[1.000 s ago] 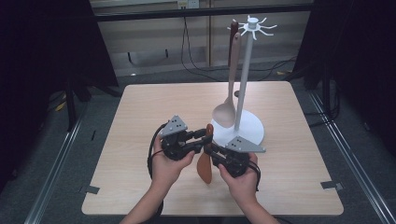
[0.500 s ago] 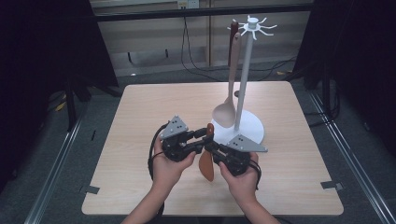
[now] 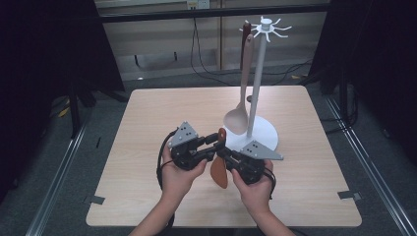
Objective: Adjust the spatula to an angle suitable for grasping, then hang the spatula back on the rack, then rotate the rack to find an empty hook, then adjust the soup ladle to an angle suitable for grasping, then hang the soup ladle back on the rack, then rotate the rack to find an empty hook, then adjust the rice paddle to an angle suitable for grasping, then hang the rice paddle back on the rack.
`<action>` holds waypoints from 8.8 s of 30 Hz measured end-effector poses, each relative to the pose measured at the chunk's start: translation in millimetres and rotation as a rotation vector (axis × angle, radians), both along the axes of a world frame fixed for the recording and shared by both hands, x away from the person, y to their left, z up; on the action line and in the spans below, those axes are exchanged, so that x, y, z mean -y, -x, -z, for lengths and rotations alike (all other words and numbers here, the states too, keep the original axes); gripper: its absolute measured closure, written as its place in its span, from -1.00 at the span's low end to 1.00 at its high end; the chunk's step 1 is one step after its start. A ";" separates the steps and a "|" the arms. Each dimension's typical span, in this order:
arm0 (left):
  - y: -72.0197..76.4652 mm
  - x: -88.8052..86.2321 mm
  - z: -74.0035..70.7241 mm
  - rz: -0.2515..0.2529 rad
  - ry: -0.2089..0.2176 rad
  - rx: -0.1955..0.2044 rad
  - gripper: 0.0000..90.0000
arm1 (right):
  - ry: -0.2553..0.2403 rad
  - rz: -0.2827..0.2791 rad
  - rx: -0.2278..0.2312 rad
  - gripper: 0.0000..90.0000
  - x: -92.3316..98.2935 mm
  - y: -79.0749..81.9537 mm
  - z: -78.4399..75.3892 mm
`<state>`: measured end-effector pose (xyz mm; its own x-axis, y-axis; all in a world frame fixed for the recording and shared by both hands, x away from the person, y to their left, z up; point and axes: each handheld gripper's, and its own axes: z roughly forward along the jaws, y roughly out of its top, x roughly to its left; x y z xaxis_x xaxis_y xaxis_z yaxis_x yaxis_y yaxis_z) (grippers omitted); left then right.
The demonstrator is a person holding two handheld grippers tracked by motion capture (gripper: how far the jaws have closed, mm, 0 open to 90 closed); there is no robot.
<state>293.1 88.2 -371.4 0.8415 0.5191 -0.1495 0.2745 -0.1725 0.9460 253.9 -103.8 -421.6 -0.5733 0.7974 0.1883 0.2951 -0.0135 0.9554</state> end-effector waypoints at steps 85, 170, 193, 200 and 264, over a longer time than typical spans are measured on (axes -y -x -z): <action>-23.5 -41.6 66.9 -0.176 -0.172 -0.120 -0.82 | -0.053 -0.177 0.017 0.87 81.4 -25.2 -77.2; -23.0 -45.6 68.9 -0.171 -0.180 -0.134 -0.82 | -0.102 -0.156 0.103 0.86 113.9 -85.9 -183.2; -22.1 -45.8 68.3 -0.168 -0.191 -0.126 -0.82 | -0.160 -0.129 0.071 0.79 123.6 -101.7 -172.5; -20.5 -45.6 67.5 -0.167 -0.196 -0.126 -0.82 | -0.189 -0.105 0.070 0.75 125.7 -101.7 -169.1; -16.4 -39.5 68.9 -0.144 -0.232 -0.106 -0.82 | -0.070 -0.005 0.109 -0.33 133.0 -78.4 -132.9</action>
<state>309.5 127.8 -440.3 0.7428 0.6626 -0.0962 0.4071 -0.3329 0.8506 332.3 -236.8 -288.7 -0.5970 0.7818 0.1799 0.1897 -0.0803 0.9786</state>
